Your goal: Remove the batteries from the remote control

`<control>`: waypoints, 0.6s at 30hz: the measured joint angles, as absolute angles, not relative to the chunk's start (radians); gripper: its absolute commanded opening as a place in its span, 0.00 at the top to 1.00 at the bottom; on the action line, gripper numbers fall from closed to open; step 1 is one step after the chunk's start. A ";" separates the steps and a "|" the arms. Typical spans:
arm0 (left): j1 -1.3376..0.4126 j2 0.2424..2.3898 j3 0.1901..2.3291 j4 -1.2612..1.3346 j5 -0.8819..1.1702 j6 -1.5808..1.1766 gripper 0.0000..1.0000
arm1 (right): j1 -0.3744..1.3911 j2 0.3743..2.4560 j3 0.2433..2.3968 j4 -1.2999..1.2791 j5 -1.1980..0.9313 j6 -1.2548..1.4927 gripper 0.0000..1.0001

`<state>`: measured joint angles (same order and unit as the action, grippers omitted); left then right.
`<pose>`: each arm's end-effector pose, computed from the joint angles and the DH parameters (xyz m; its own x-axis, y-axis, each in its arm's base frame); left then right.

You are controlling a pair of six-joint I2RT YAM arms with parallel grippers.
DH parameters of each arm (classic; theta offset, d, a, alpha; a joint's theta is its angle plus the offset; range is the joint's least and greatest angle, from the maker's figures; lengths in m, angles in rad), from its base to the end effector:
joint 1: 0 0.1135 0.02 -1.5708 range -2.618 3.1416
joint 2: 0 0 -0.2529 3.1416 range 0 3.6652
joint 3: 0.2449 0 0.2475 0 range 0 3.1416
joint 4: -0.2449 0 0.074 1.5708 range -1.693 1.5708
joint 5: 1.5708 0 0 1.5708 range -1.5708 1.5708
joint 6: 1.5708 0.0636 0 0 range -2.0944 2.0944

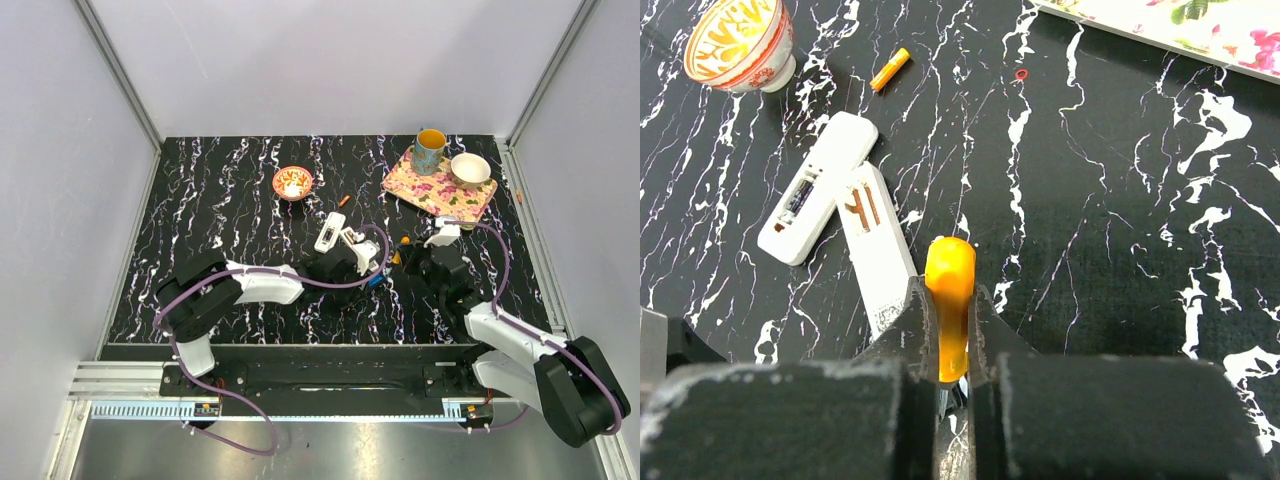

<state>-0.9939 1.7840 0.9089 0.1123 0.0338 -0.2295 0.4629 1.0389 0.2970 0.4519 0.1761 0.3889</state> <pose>0.2016 -0.3137 0.1198 -0.5606 0.4446 -0.6986 0.7430 0.6426 -0.1872 0.2199 0.0973 0.1744 -0.3465 0.2443 -0.9057 -0.1708 0.9329 0.3170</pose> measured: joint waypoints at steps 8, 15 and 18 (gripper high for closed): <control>-0.987 1.784 0.910 0.106 0.019 -0.229 0.88 | 0.463 1.071 0.278 0.540 0.170 0.383 1.00; -0.987 1.784 0.910 0.104 0.018 -0.225 0.89 | 0.463 1.126 0.243 0.672 0.126 0.370 1.00; -0.987 1.784 0.910 0.103 0.017 -0.221 0.89 | 0.463 1.172 0.243 0.722 0.113 0.371 1.00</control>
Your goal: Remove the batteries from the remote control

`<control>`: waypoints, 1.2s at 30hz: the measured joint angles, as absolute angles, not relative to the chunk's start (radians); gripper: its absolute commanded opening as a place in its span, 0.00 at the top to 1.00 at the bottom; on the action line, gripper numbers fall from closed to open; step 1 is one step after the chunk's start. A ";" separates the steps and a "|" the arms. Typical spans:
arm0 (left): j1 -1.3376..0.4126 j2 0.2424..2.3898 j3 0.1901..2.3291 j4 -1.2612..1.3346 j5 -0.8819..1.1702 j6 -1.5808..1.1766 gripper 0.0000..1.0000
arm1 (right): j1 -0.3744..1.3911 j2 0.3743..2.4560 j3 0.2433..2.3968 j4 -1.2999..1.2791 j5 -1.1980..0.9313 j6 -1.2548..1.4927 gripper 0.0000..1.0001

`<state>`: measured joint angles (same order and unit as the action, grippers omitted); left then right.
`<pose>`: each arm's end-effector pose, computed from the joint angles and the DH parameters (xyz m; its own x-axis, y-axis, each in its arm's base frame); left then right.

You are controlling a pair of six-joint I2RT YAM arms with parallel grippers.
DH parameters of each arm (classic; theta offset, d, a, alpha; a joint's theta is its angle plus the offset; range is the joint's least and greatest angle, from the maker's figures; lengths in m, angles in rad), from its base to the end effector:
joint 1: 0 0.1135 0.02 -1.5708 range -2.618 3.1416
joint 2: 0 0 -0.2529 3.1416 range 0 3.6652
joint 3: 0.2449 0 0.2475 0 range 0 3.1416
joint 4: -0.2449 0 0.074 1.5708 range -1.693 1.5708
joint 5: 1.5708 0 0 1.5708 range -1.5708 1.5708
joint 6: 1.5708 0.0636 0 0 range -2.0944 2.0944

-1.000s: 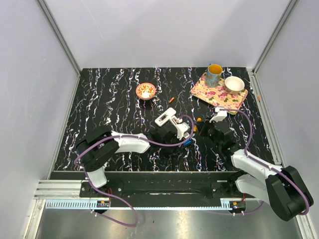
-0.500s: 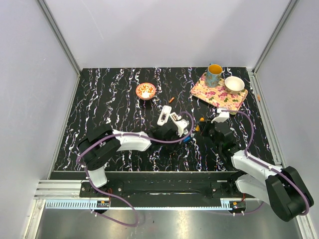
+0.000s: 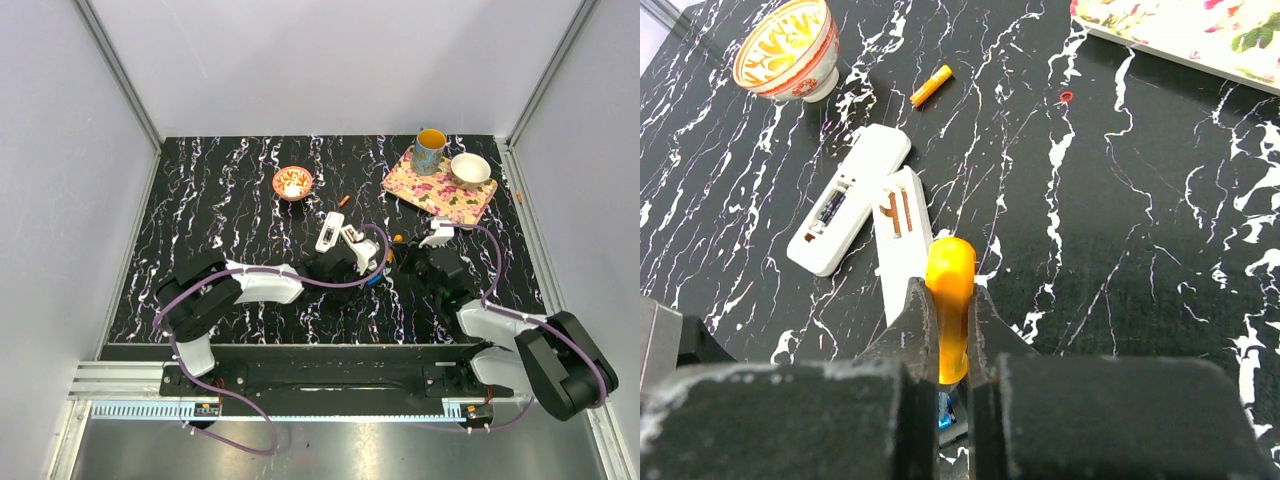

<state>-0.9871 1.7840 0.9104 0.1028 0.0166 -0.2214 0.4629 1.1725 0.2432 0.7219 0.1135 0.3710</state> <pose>0.2043 -0.3113 0.1193 -0.5592 0.4483 -0.6973 0.7360 0.6555 -0.1688 0.2251 0.1043 0.1619 -0.2966 0.2546 -0.9204 -0.2543 0.9080 0.3330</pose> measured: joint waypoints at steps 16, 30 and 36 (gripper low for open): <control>-0.987 1.784 0.911 0.103 0.015 -0.216 0.89 | 0.463 1.219 0.258 0.750 0.125 0.378 1.00; -0.987 1.785 0.911 0.103 0.016 -0.214 0.89 | 0.463 1.197 0.278 0.675 0.143 0.370 1.00; -0.987 1.787 0.915 0.098 0.015 -0.213 0.89 | 0.463 1.252 0.299 0.707 0.129 0.375 1.00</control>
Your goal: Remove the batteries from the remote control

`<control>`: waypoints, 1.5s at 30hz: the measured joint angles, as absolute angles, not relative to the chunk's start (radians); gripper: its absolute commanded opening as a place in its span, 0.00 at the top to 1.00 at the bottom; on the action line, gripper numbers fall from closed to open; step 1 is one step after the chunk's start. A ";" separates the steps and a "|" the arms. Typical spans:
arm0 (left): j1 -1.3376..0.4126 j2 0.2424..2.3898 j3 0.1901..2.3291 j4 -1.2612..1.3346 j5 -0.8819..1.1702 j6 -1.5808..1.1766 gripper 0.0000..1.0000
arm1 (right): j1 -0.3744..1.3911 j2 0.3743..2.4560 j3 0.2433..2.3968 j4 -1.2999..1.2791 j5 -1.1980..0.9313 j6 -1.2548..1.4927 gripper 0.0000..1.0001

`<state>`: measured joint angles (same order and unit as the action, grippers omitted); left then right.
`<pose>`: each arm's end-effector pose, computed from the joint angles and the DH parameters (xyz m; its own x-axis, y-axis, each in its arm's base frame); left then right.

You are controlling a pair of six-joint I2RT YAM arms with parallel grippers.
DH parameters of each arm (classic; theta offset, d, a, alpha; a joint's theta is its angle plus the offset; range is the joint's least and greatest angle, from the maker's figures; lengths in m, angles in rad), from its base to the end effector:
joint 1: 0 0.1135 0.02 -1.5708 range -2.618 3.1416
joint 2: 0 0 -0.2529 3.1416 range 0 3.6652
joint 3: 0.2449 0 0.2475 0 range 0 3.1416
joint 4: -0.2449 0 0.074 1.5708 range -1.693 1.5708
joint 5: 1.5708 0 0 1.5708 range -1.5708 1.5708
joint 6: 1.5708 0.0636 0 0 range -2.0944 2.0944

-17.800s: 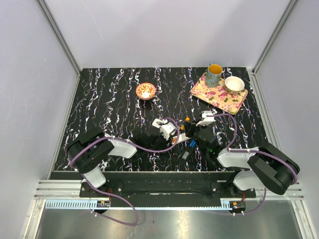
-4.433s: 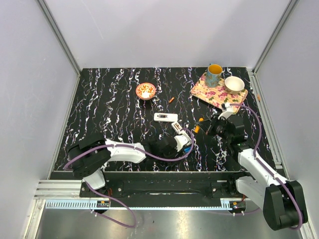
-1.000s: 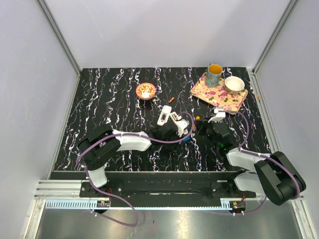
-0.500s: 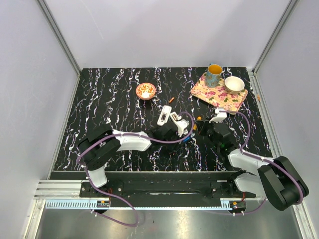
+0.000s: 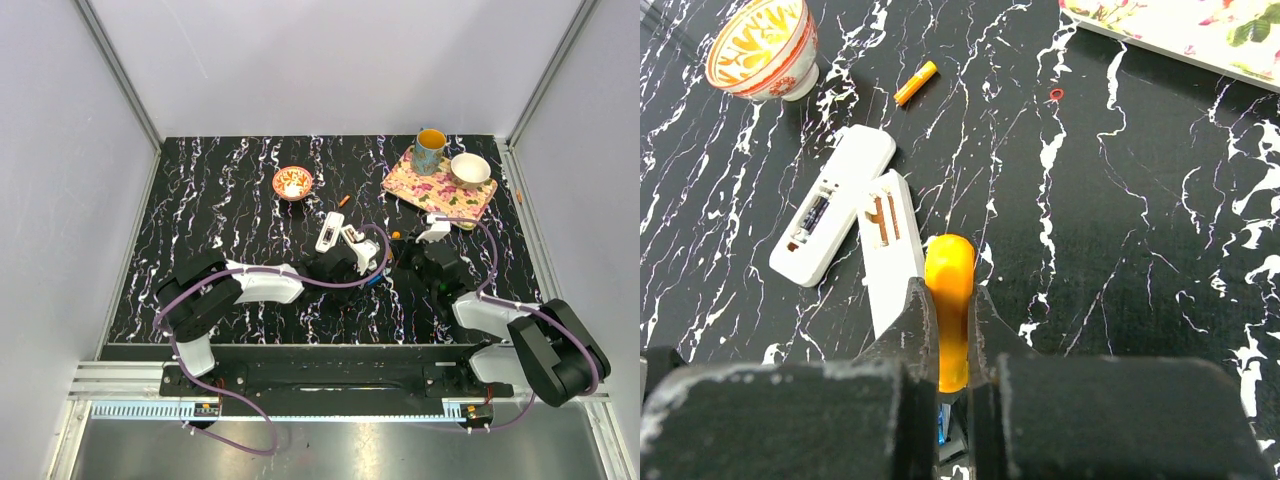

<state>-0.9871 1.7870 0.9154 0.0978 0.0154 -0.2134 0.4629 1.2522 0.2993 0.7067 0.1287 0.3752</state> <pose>0.2048 -0.3119 0.1192 -0.5544 0.4552 -0.6968 0.7398 0.6531 -0.1620 0.2378 0.1096 0.1593 -0.3244 0.2443 -0.9138 -0.2285 0.9172 0.3263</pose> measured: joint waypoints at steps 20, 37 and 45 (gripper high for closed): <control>-0.984 1.787 0.915 0.092 0.011 -0.202 1.00 | 0.368 1.359 0.245 0.920 0.012 0.593 1.00; -0.982 1.802 0.918 0.128 0.005 -0.202 1.00 | 0.365 1.333 0.229 0.931 -0.253 0.797 1.00; -0.982 1.802 0.919 0.126 0.004 -0.203 1.00 | 0.363 1.218 0.263 0.770 -0.211 0.727 1.00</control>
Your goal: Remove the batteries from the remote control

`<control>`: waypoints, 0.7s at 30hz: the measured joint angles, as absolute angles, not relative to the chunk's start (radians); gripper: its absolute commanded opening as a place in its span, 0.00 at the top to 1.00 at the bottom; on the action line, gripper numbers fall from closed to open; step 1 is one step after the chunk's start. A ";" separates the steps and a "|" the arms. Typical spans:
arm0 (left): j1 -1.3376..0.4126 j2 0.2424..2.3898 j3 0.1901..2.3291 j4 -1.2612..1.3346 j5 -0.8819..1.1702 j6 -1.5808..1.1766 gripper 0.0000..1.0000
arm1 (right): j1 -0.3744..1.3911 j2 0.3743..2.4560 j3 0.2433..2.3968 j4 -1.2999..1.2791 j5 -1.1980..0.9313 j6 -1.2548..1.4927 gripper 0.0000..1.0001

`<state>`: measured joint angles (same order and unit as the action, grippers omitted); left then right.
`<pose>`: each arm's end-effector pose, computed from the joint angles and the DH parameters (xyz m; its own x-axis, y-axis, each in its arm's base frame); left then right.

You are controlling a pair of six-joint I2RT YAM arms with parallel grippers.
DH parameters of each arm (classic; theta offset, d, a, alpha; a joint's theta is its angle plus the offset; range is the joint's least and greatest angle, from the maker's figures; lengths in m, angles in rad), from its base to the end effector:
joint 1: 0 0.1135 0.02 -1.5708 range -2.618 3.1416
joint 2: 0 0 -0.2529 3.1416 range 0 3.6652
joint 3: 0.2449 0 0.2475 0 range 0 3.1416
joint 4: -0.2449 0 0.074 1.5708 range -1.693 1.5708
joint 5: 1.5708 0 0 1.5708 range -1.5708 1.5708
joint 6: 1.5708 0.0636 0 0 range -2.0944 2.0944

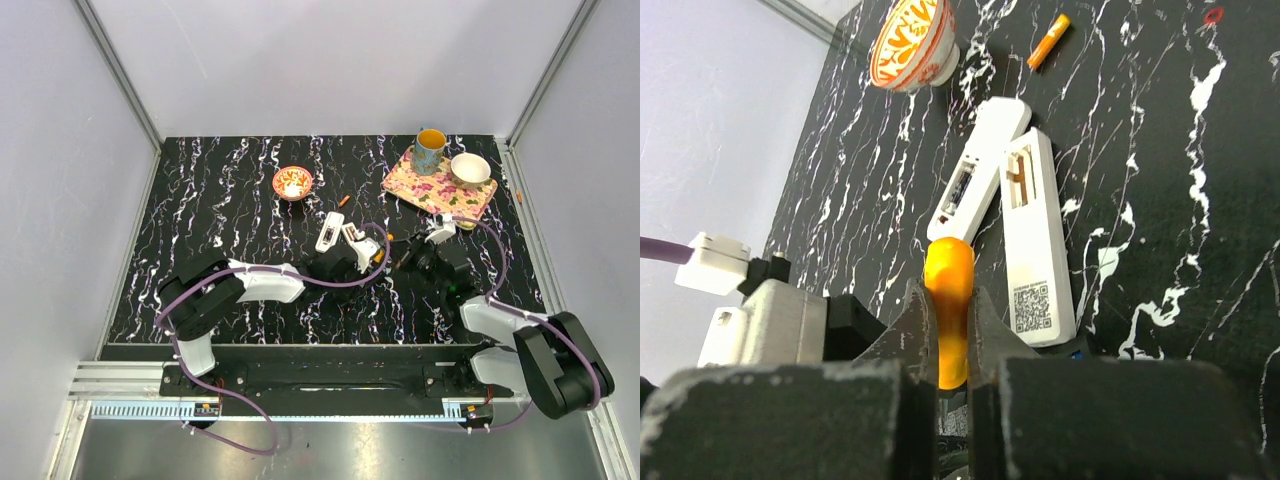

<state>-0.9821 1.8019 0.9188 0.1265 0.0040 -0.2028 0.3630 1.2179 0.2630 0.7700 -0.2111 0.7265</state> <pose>0.2090 -0.3135 0.1178 -0.5412 0.4479 -0.7117 0.7394 0.6565 -0.1492 0.2329 0.1027 0.1644 -0.4870 0.5098 -0.7092 -0.2893 0.6720 0.6817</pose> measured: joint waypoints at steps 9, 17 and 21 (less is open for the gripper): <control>-0.980 1.802 0.933 0.097 0.005 -0.242 0.61 | 0.360 1.104 0.299 0.626 -0.129 0.632 1.00; -0.982 1.785 0.917 0.101 0.008 -0.307 0.30 | 0.360 1.096 0.299 0.582 -0.112 0.609 1.00; -0.982 1.764 0.895 0.100 0.012 -0.309 0.30 | 0.360 1.095 0.299 0.575 -0.103 0.602 1.00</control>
